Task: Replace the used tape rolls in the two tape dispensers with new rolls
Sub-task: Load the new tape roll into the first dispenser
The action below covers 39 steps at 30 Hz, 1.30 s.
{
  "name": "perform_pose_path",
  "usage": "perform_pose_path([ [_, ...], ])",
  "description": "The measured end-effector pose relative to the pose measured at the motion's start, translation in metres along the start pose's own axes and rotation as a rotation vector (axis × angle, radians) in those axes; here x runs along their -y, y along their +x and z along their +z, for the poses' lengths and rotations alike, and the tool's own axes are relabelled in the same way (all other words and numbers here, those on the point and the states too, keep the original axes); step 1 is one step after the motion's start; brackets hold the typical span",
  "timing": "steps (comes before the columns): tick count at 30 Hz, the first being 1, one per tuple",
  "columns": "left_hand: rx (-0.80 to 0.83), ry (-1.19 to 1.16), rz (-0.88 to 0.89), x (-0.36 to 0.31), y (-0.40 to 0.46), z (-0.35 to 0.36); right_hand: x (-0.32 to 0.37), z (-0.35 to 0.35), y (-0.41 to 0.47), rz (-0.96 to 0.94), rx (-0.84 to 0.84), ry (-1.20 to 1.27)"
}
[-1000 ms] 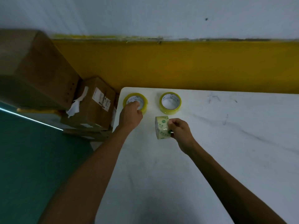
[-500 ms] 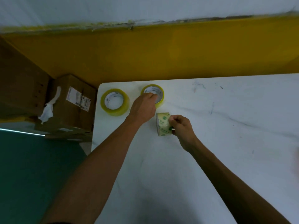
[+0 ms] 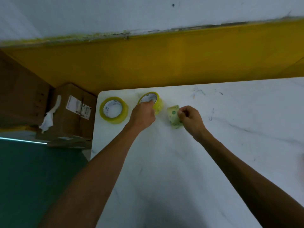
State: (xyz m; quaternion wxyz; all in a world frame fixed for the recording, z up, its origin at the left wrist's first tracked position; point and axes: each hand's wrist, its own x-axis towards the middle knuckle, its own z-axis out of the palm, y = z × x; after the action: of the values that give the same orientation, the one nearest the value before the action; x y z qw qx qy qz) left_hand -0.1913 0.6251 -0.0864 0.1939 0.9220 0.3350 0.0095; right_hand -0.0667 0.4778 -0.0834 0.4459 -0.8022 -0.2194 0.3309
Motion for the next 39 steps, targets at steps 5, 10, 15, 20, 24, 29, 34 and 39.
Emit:
perform_pose_path([
  [5,-0.077,-0.293,-0.092,-0.001,-0.022,-0.028,0.023,0.003,0.042,-0.353,0.048,-0.577],
  [10,-0.134,-0.484,-0.202,0.002,-0.047,-0.037,0.027,0.030,0.066,-0.508,0.190,-0.940],
  [15,-0.194,-0.582,-0.281,0.010,-0.058,-0.027,0.022,0.050,0.071,-0.572,0.229,-0.953],
  [20,-0.218,-0.639,-0.353,0.004,-0.058,-0.021,0.017,0.040,0.072,-0.578,0.198,-0.788],
  [24,-0.233,-0.642,-0.385,-0.011,-0.051,-0.030,0.035,0.029,0.045,-0.451,0.019,-0.397],
  [29,-0.268,-0.601,-0.349,-0.041,-0.043,-0.054,0.085,0.019,-0.004,-0.045,0.182,0.206],
  [34,-0.301,-0.543,-0.271,-0.074,-0.050,-0.078,0.111,0.011,-0.038,0.092,0.202,0.390],
  [39,-0.387,-0.417,-0.130,-0.115,-0.082,-0.110,0.127,-0.017,-0.064,0.046,0.105,0.435],
])
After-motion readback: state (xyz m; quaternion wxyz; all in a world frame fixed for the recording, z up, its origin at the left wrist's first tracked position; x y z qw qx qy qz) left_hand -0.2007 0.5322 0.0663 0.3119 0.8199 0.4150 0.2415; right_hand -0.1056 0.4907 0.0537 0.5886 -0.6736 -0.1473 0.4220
